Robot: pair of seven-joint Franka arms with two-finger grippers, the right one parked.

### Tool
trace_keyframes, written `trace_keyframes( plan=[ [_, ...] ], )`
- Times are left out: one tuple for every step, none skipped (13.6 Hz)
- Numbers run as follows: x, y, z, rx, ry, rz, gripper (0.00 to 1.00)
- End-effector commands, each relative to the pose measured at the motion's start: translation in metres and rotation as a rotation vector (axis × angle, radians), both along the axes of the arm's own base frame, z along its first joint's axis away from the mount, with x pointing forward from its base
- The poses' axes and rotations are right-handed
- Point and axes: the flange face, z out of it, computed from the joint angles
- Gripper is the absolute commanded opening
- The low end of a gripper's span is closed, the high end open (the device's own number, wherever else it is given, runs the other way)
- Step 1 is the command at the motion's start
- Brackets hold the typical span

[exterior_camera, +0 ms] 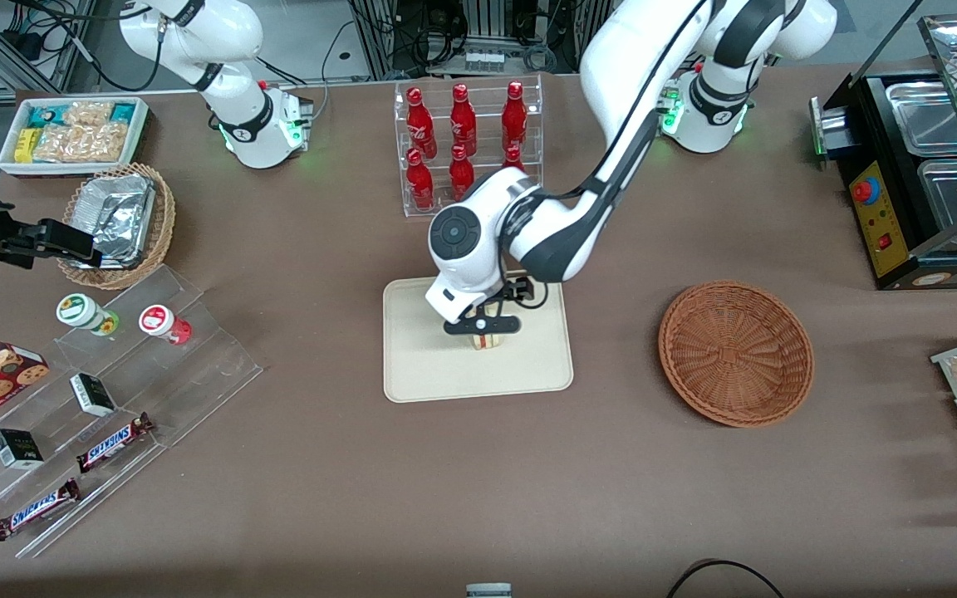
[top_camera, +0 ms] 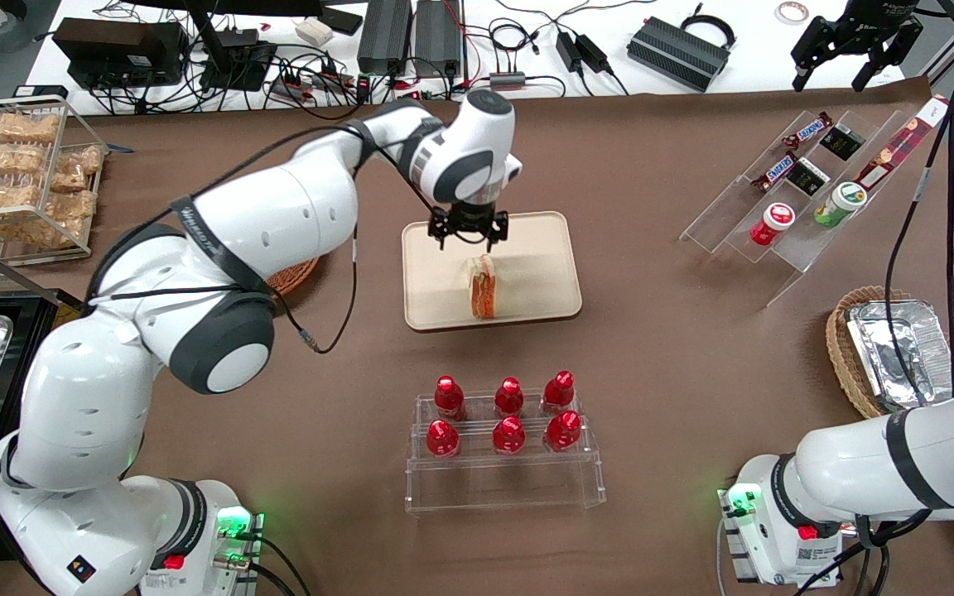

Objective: Place sandwich from basket to tray

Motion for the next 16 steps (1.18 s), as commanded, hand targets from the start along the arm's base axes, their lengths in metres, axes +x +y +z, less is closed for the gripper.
trace_keyframes(
  plan=[
    [0.015, 0.041, 0.064, -0.003, 0.003, 0.067, 1.0],
    [0.02, 0.058, 0.08, -0.01, -0.001, 0.085, 1.0],
    [0.023, 0.073, 0.092, -0.023, 0.0, 0.107, 1.0],
    [0.026, 0.092, 0.106, -0.03, -0.004, 0.127, 1.0],
    [0.031, 0.116, 0.12, -0.037, -0.009, 0.133, 1.0],
    [0.034, 0.141, 0.133, -0.047, -0.008, 0.114, 1.0],
    [0.039, 0.165, 0.145, -0.056, -0.009, 0.101, 1.0],
    [0.043, 0.193, 0.159, -0.063, -0.008, 0.095, 1.0],
    [0.046, 0.216, 0.172, -0.07, -0.006, 0.08, 1.0],
    [0.05, 0.241, 0.186, -0.077, -0.003, 0.068, 1.0],
    [0.054, 0.264, 0.2, -0.085, -0.009, 0.039, 1.0],
    [0.054, 0.281, 0.214, -0.09, -0.012, -0.006, 1.0],
    [0.054, 0.3, 0.226, -0.09, -0.012, -0.021, 1.0],
    [0.052, 0.32, 0.241, -0.094, -0.016, -0.015, 1.0],
    [0.053, 0.345, 0.254, -0.116, -0.029, -0.007, 1.0],
    [0.051, 0.364, 0.267, -0.123, -0.035, -0.015, 1.0]
  ],
)
